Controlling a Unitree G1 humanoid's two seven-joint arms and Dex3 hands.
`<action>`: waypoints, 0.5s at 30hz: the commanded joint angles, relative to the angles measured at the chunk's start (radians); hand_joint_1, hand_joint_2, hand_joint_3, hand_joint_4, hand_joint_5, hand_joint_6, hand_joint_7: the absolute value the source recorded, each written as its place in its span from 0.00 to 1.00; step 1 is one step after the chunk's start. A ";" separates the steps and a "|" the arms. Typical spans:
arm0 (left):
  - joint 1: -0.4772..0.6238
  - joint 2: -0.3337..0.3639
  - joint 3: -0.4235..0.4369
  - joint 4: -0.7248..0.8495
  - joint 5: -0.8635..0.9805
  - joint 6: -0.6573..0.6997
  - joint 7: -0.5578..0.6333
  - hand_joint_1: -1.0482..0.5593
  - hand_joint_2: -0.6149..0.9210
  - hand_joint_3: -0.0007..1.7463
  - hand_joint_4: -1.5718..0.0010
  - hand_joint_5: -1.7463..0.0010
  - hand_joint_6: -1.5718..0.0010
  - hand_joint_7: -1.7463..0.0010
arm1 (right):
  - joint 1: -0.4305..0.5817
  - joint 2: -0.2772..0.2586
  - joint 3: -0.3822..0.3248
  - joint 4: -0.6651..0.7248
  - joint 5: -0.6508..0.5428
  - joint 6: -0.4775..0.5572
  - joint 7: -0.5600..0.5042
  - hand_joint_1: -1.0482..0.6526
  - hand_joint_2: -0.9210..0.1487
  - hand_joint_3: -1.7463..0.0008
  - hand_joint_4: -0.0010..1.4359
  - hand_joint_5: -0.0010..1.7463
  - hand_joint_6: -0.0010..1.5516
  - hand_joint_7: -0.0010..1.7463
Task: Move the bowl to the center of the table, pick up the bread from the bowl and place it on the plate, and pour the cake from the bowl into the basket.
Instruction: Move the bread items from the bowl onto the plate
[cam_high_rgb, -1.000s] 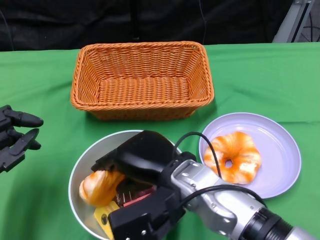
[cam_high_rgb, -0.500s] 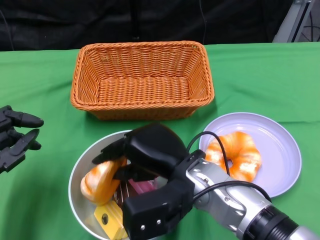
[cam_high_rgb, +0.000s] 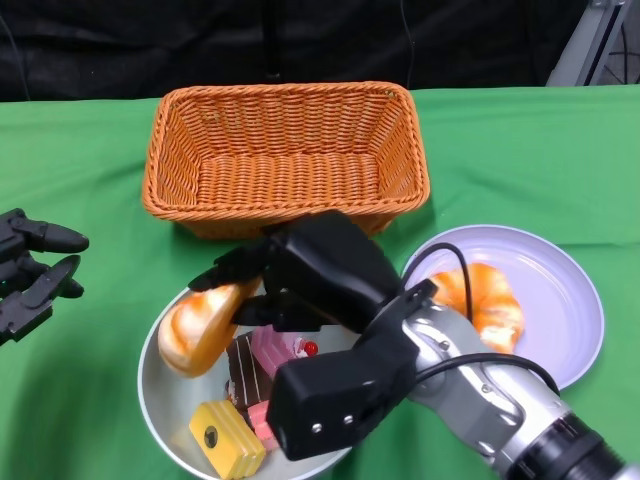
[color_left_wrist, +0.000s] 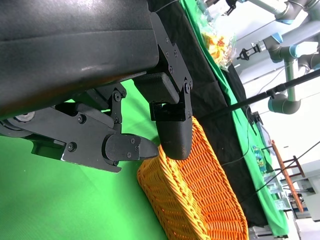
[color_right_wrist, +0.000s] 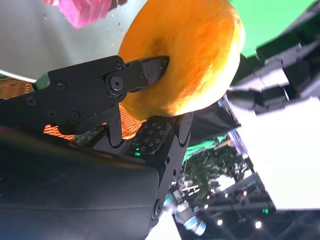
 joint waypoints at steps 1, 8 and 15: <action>-0.006 0.017 0.004 0.010 0.001 -0.010 0.003 0.58 1.00 0.17 0.45 0.34 0.46 0.49 | 0.026 -0.020 -0.038 -0.079 0.050 0.014 0.052 0.48 0.00 0.99 0.52 0.83 0.76 0.07; -0.005 0.018 0.001 0.008 0.002 0.002 0.003 0.59 1.00 0.18 0.46 0.35 0.47 0.50 | 0.088 -0.043 -0.098 -0.260 0.100 0.091 0.145 0.48 0.00 0.99 0.52 0.83 0.75 0.08; -0.006 0.014 -0.002 0.006 0.005 0.002 0.010 0.58 1.00 0.18 0.48 0.34 0.47 0.51 | 0.165 -0.090 -0.188 -0.434 0.195 0.168 0.245 0.50 0.00 0.99 0.51 0.85 0.73 0.08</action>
